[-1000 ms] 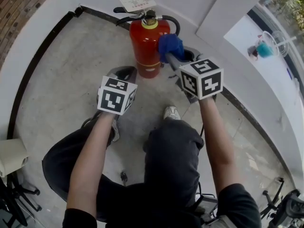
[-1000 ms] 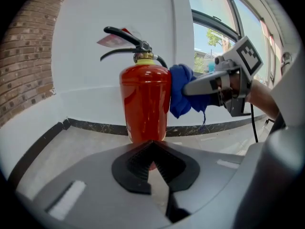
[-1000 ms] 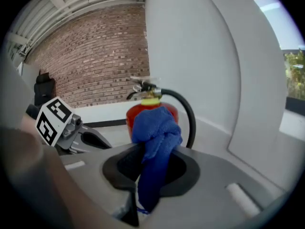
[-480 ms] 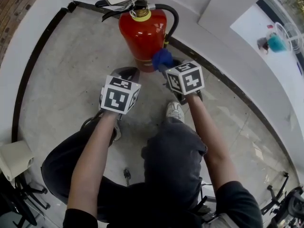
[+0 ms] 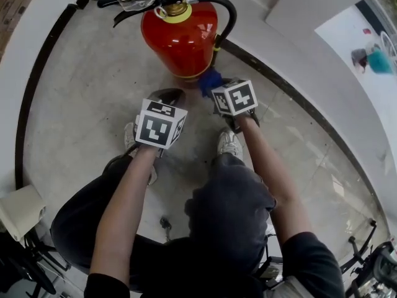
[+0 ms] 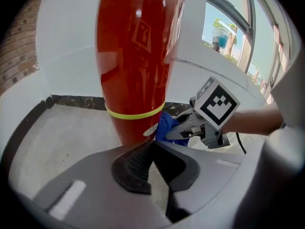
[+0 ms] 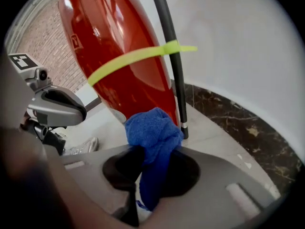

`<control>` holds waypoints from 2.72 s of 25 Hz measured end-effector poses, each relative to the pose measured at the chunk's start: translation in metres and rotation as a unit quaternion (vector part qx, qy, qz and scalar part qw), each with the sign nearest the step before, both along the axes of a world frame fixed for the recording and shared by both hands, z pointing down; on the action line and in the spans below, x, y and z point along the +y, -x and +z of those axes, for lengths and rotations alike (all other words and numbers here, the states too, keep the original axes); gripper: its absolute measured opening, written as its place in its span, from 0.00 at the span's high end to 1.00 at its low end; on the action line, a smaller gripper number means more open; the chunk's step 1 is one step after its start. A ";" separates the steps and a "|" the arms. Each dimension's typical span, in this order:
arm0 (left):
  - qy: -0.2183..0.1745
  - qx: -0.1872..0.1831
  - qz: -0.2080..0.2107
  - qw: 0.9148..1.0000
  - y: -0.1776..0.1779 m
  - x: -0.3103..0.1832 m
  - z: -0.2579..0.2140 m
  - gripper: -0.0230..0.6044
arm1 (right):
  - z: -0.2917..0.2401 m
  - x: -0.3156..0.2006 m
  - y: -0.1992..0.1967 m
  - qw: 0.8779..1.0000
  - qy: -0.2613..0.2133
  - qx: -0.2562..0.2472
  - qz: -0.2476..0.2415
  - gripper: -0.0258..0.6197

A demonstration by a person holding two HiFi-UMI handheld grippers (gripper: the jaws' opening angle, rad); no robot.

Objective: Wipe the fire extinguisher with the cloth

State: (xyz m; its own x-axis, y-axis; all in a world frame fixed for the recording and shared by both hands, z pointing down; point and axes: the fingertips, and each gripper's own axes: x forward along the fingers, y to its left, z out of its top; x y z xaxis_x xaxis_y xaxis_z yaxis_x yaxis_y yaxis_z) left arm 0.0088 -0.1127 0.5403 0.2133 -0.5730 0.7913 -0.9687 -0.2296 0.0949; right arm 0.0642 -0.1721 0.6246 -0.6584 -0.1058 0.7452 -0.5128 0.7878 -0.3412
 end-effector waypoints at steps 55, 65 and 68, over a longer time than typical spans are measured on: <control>-0.092 -0.016 -0.037 0.995 0.044 0.012 -0.103 0.96 | -0.244 0.042 0.040 0.976 -0.108 -0.171 -0.080 0.85; -0.136 -0.027 -0.022 0.990 0.054 0.011 -0.162 0.96 | -0.332 0.032 0.052 0.962 -0.165 -0.214 -0.042 0.85; -0.150 -0.022 -0.018 0.988 0.053 0.006 -0.179 0.96 | -0.349 0.015 0.059 0.961 -0.178 -0.211 -0.020 0.85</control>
